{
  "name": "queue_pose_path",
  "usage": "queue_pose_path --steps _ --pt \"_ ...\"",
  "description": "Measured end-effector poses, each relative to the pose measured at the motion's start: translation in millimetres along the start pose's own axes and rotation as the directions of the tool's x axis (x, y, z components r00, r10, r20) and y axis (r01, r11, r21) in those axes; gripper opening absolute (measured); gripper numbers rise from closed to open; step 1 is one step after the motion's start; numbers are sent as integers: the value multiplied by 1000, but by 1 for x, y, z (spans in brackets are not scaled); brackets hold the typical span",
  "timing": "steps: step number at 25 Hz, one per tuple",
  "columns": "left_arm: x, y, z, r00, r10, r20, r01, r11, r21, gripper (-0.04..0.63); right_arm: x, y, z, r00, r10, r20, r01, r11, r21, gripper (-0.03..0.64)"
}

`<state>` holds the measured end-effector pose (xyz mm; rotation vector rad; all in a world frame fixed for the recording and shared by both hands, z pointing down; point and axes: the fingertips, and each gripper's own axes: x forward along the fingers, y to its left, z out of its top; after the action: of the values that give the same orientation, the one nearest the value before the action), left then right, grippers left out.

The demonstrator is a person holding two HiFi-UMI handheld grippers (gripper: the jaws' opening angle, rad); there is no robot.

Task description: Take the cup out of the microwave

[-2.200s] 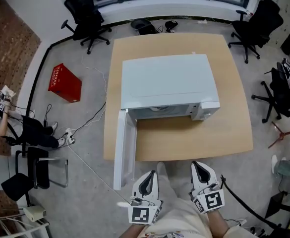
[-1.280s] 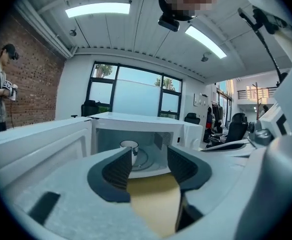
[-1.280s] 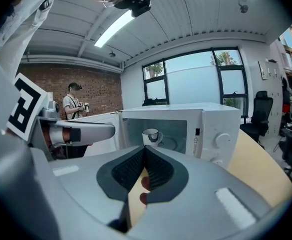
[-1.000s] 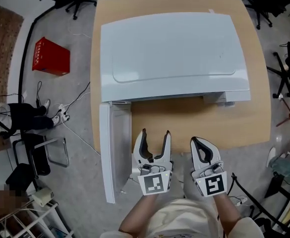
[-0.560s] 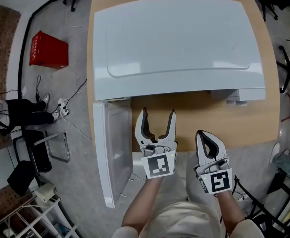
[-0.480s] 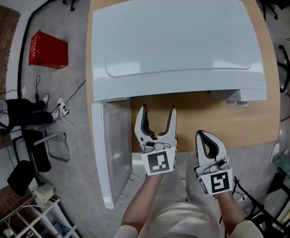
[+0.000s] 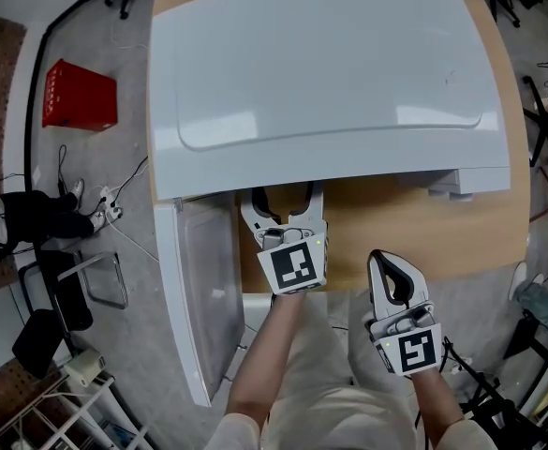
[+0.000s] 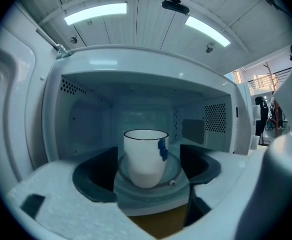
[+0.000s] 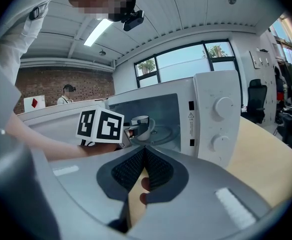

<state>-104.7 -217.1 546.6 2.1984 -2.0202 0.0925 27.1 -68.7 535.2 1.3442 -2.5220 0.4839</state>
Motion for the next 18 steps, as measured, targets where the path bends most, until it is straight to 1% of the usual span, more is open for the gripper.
queue_pose_path --steps 3,6,10,13,14,15,18 --pt "8 3 -5 1000 -10 -19 11 999 43 396 1 1 0 1000 3 -3 -3 1000 -1 6" --pt "20 4 -1 1000 -5 10 4 999 36 397 4 1 1 1000 4 -1 -4 1000 -3 6" --pt "34 3 -8 999 -30 -22 32 994 104 413 4 1 2 1000 4 -2 -4 1000 -4 6" --pt "41 6 -8 999 -32 -15 33 992 124 413 3 2 1 1000 5 -12 -5 1000 -8 6" --pt "43 7 -8 999 -35 -10 36 990 135 407 4 2 1 1000 5 -12 -5 1000 -9 6" --pt "45 8 -7 999 -41 -4 41 989 144 387 5 2 2 1000 4 -6 -4 1000 -6 6" --pt "48 7 -6 998 -57 -1 57 987 148 386 6 0 7 1000 -14 14 14 1000 12 6"
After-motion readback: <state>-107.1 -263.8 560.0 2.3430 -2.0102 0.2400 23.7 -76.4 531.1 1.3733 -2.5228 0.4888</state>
